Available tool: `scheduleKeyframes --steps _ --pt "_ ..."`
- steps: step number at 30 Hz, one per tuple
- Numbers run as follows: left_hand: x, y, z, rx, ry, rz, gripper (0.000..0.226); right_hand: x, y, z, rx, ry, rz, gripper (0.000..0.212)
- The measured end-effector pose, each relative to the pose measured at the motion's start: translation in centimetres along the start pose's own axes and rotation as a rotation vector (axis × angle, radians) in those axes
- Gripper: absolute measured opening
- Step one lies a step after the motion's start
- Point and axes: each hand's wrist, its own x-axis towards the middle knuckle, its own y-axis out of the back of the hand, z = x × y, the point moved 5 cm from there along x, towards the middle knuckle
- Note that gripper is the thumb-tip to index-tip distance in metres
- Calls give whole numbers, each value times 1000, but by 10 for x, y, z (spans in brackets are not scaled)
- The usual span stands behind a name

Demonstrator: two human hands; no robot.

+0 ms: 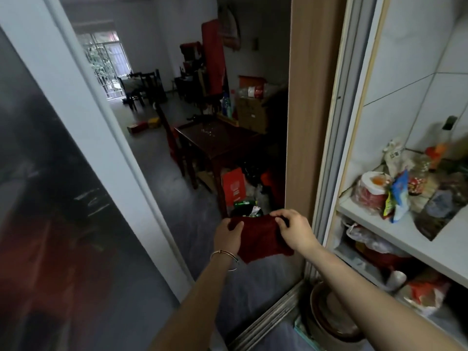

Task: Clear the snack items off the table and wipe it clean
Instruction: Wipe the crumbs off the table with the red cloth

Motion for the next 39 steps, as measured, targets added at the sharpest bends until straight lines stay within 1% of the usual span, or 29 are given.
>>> scheduleKeyframes --steps 3,7,13,16,20,25,28,33,39 --pt "35 -16 10 19 -3 -15 29 33 2 11 20 -1 6 24" --pt "78 -40 29 -21 4 17 19 83 7 28 28 8 -13 24" --pt "138 -72 66 -47 -17 129 20 172 28 43 -14 91 -50 26" --pt "167 -82 86 -86 -52 190 10 215 39 41 -20 155 -84 27" --pt "206 -92 106 -135 -50 239 5 270 44 44 -38 191 -123 26" --pt "246 -96 108 -142 -2 310 12 317 44 42 -1 219 -155 26" --pt "265 -98 108 -119 18 342 11 342 35 47 5 216 -178 27" --pt "304 -103 107 -123 45 328 14 382 20 52 37 223 -193 25" --pt "363 -89 109 -141 28 323 8 435 -11 47 48 234 -180 23"
